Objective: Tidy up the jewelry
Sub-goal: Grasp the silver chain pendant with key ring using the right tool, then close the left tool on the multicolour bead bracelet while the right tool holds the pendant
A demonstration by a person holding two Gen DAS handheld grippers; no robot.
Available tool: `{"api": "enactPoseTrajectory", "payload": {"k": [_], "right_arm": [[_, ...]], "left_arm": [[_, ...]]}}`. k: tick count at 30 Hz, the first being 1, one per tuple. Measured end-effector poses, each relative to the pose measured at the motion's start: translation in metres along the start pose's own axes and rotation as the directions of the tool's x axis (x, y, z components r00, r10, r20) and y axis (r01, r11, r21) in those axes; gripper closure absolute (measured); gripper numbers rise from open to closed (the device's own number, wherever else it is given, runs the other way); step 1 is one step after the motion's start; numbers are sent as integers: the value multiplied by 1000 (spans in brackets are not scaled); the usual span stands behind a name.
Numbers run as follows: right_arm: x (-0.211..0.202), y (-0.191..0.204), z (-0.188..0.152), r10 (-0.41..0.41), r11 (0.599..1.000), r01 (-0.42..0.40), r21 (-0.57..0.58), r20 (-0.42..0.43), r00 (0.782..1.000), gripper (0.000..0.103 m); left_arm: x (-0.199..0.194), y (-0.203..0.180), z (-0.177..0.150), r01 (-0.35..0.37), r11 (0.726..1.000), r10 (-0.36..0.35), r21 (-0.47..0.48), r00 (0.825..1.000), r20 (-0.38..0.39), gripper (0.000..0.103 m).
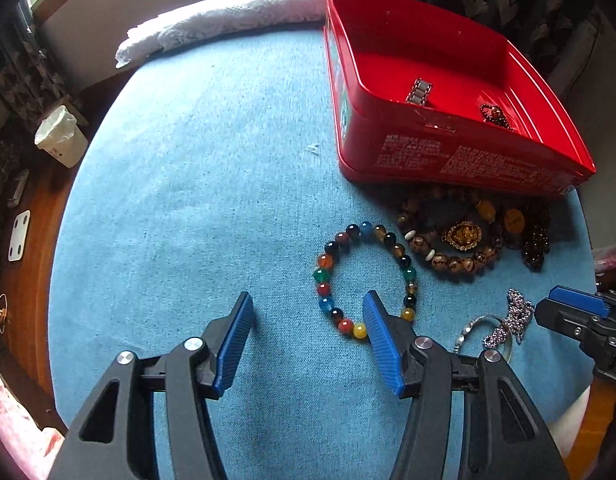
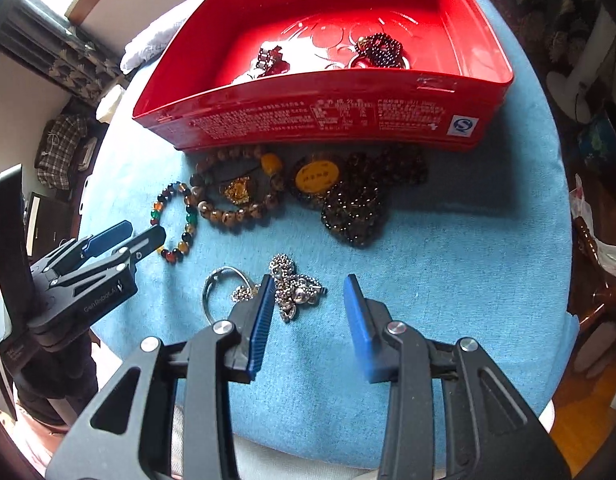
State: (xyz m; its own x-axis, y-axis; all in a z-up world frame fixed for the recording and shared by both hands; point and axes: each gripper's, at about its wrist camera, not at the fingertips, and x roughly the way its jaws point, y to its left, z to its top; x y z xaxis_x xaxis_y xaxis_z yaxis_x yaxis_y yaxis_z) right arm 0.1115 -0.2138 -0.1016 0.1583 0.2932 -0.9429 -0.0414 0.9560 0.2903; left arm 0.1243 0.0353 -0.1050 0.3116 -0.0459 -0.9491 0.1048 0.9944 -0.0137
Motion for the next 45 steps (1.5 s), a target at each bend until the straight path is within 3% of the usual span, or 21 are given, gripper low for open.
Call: {"api": "enactPoseTrajectory", "payload": {"k": [8,14,15,16,24,33,40,45], "right_arm": [[9,2,0,-7,1000,7,-21,-34,999,67],[11,9,1,-12,998,10,-62,-35,999,82],[10,9,1,-1,998,-1,-65,-37,999,85],[11,8,0,18,998,-21,-61,-45,999,95],[-3,0,1,30,999,-30,-30,-6,1000,98],[-15,-12,-2,4,1000,-4,8,25,1000,98],[-7,-13,-6,12,1000,-12,18,4,1000,98],[-3,-15,-5,15,1000,-15,18,-7,1000,97]], "left_arm": [[5,1,2,1,1000,-1,-12,1000,-2,47],[4,-4,0,18,1000,-18,-2,1000,-7,69],[2,-4,-1,21,1000,-21,-4,1000,-9,72],[1,-5,-2,27,1000,-27,-6,1000,-11,75],[-2,-10,-12,17,999,-16,39,1000,-12,87],[-6,-5,-19,44,999,-42,33,998,-36,87],[-10,1,-14,30,999,-29,42,999,-25,71],[-1,-1,-8,19,999,-18,50,1000,-23,68]]}}
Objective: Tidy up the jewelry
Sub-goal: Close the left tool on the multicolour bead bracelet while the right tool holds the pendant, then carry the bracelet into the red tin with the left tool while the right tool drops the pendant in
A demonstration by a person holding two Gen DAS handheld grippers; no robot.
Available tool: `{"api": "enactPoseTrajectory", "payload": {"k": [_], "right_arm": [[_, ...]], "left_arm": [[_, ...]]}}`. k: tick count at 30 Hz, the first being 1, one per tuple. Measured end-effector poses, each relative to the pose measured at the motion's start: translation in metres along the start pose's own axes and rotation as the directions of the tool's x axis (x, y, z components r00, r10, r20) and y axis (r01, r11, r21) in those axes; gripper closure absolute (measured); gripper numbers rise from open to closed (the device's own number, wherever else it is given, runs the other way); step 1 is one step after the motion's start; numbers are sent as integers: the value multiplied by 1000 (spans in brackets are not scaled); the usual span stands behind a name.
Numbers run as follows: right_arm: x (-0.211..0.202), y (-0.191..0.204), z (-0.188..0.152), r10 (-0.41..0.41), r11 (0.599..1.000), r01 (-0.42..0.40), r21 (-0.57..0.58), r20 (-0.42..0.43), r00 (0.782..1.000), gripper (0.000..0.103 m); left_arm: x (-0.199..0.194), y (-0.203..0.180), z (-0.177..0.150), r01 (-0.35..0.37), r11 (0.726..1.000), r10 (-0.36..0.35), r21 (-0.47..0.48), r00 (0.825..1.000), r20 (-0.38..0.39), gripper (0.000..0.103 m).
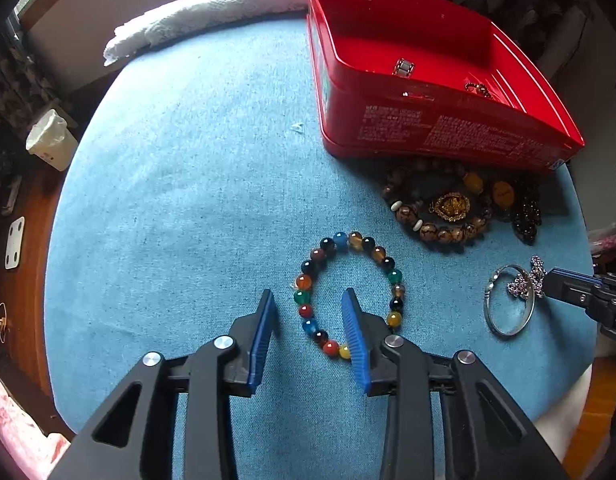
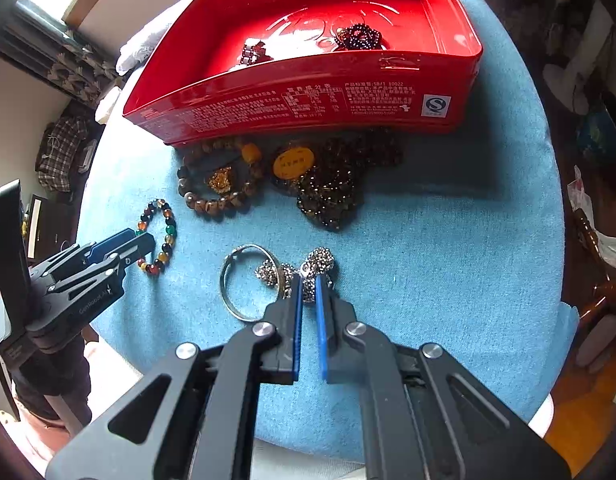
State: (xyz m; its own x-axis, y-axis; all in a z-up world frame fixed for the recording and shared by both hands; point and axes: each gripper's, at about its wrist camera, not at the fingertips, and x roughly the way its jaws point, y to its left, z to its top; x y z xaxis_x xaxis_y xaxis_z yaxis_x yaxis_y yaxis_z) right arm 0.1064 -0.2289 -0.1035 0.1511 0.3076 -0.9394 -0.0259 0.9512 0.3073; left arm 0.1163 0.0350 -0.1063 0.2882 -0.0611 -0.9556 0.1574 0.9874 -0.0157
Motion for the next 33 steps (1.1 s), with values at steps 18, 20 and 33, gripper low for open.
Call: {"api": "enactPoseTrajectory", "payload": {"k": [18,20,33], "right_arm": [[5,-4,-3,22,1000,-23,4,6,1000,96],[1,-5,-3,35,999,-35,10,20,999,97],[-29,-2,-1,35,999,-35,-4,80,996,97]], "left_arm": [[3,-6,2,52,999,-52,-7,998,38,95],[2,-5,0,67,998,-66,-16,997,38,95],[-30,-10,1,125,992,-124,1,989,86,95]]}}
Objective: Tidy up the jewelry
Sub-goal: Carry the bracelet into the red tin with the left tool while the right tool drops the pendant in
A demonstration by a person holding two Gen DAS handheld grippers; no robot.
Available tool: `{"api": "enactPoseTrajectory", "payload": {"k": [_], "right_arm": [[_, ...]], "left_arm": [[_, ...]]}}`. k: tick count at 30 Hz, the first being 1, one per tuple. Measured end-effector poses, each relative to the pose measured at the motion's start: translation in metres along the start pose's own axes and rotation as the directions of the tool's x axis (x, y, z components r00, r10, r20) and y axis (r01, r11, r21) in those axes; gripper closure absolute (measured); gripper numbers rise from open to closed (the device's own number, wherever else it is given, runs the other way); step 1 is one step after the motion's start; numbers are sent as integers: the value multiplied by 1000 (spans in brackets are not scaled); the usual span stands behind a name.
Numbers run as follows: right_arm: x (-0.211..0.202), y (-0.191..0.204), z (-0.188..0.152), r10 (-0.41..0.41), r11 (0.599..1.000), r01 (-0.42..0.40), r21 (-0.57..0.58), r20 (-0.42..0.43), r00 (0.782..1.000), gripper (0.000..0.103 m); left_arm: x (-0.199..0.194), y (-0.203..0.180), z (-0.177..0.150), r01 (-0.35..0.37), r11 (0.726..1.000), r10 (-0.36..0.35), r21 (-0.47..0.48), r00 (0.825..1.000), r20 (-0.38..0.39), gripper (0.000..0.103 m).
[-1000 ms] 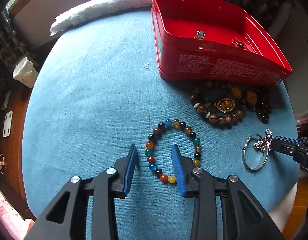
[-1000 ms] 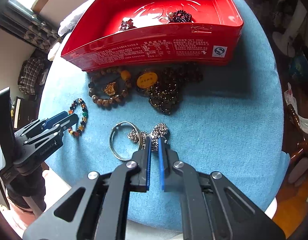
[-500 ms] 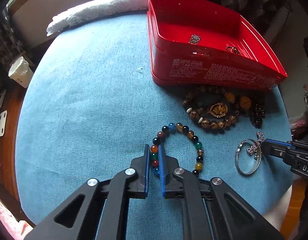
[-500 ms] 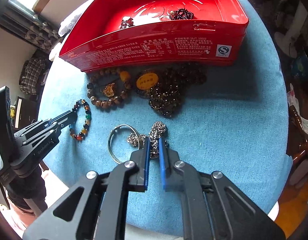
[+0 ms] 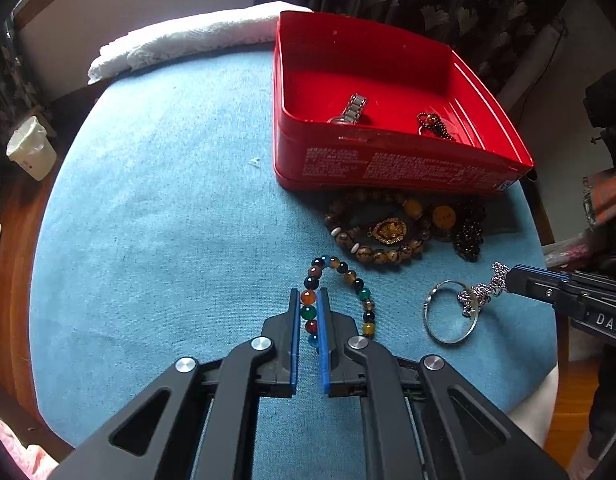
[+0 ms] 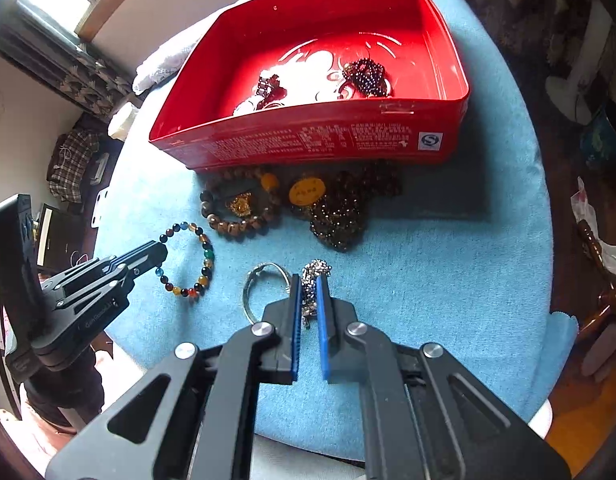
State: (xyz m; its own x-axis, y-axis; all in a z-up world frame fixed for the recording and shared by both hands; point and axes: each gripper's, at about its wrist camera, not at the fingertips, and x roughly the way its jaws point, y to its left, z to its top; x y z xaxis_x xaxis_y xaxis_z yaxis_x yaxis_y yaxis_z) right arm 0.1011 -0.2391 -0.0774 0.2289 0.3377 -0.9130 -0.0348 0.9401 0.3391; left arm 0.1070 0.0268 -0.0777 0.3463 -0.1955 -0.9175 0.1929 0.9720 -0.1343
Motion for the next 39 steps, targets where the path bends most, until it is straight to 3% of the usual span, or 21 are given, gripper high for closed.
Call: {"api": "enactPoseTrajectory", "payload": {"k": [28,39], "right_arm": [[-46,20,5,-40,998,45,-48,98,994,97],[-67,30,31,-56,992,73,-98,162,985,97]], "left_arm": [[-54,-19,13,19,1000,-21,20,992,124,95],[-75,-35,45,38,998,-48,50,976,211,95]]}}
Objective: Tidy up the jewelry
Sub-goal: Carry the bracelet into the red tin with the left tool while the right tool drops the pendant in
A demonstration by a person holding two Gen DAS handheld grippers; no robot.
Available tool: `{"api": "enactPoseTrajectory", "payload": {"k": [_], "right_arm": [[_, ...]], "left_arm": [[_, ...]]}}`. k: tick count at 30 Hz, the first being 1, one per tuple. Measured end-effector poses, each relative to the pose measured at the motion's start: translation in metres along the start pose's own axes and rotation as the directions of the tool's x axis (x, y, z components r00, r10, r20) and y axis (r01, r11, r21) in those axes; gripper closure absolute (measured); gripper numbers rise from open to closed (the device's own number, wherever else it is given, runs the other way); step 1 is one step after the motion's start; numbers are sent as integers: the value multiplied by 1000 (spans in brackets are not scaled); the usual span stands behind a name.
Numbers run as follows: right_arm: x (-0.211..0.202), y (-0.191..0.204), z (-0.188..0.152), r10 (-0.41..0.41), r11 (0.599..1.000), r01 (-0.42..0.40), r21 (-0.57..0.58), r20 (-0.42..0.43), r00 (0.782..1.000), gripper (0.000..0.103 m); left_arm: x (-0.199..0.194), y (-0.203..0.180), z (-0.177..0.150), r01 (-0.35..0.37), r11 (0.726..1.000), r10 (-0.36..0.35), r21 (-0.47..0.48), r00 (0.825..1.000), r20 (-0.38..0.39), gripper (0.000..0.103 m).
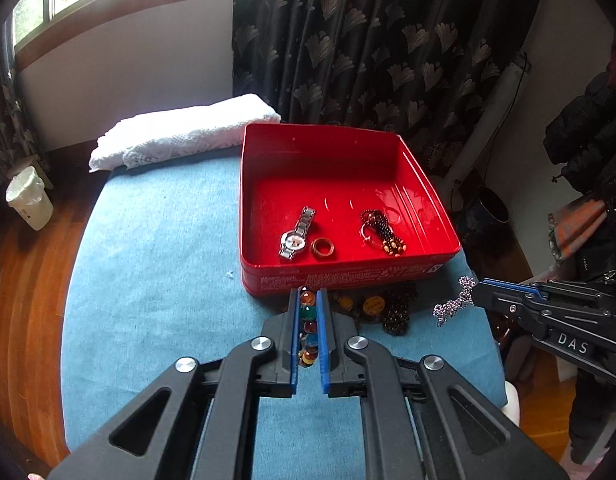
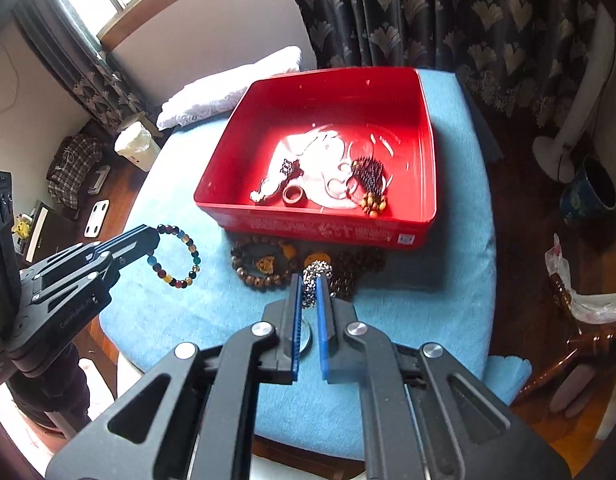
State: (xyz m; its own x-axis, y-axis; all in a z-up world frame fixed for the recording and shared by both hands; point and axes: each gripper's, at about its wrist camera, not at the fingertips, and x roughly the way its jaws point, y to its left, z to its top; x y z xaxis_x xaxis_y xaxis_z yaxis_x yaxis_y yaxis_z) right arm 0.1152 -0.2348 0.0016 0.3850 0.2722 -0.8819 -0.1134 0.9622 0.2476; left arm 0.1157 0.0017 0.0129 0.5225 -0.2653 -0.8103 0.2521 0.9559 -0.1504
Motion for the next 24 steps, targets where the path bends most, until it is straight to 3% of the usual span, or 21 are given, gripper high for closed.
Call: {"api": "enactPoseTrajectory", "payload": {"k": [12,17,24], "right_arm": [[1,-9,67,-28,999,30,-20,85,996,97],[24,-21,90,-20,1000,20,-8,67,998,97],[73,-36,104,-14,1000,14,17,-4,1000,97]], "left_arm": [[26,-5,73,31,999,-31,8,997,70,95],[57,-3,93,52,999,-52,-7,998,36,95],[104,-2,92,31,999,-31,-10,998,-45,95]]}}
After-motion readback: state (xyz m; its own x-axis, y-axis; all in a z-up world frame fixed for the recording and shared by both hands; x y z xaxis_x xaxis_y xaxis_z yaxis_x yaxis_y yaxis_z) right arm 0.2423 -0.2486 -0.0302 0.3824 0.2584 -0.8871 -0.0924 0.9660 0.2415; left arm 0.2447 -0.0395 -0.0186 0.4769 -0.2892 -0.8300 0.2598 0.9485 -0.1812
